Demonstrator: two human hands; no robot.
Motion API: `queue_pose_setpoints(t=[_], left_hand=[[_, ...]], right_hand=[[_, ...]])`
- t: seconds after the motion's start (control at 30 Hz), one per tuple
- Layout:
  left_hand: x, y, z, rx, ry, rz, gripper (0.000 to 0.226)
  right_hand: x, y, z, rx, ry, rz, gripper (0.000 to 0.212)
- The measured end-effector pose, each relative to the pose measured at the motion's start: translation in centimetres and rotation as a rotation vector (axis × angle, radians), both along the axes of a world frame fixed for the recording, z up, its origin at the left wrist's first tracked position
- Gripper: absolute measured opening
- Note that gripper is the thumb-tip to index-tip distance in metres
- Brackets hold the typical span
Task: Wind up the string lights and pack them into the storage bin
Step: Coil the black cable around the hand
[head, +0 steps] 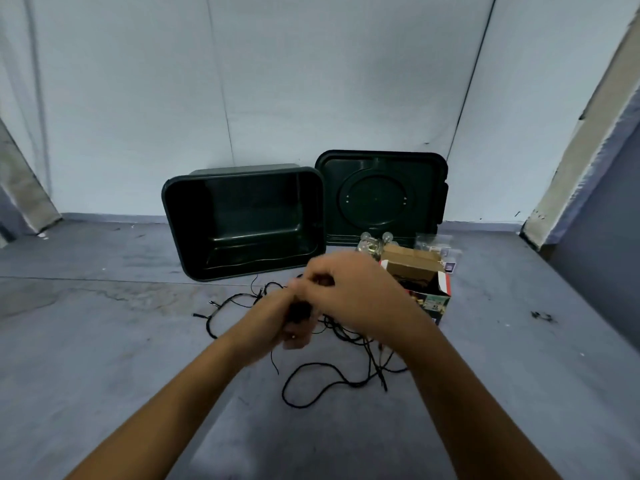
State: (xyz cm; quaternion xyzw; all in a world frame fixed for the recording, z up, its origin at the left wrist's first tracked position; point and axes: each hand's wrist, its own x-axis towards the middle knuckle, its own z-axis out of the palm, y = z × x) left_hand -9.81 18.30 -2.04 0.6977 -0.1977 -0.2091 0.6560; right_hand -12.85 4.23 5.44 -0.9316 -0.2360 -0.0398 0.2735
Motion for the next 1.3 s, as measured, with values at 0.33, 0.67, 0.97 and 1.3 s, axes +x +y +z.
queue_pose_setpoints(t=[0.33,0.67,0.97,1.3], left_hand=[[-1.1,1.0,2.3,-0.358,0.115,-0.118,0.05],[4.7,2.5,9.1,-0.667,0.115,0.185,0.063],[3.5,0.6,3.3,0.088,-0.064,0.014,0.065],[0.0,0.5,3.5,-0.324,0.127,-0.303,0.033]], right_hand=[[4.5,1.3,-5.5,0.996,0.49,0.051,0.029],[-0.9,3.5,-10.1,0.779,0.561,-0.035,0.033],[1.2,1.3,-1.3,0.019,-0.129,-0.072,0.032],[5.2,0.5,-3.4,0.741,0.331,0.069,0.046]])
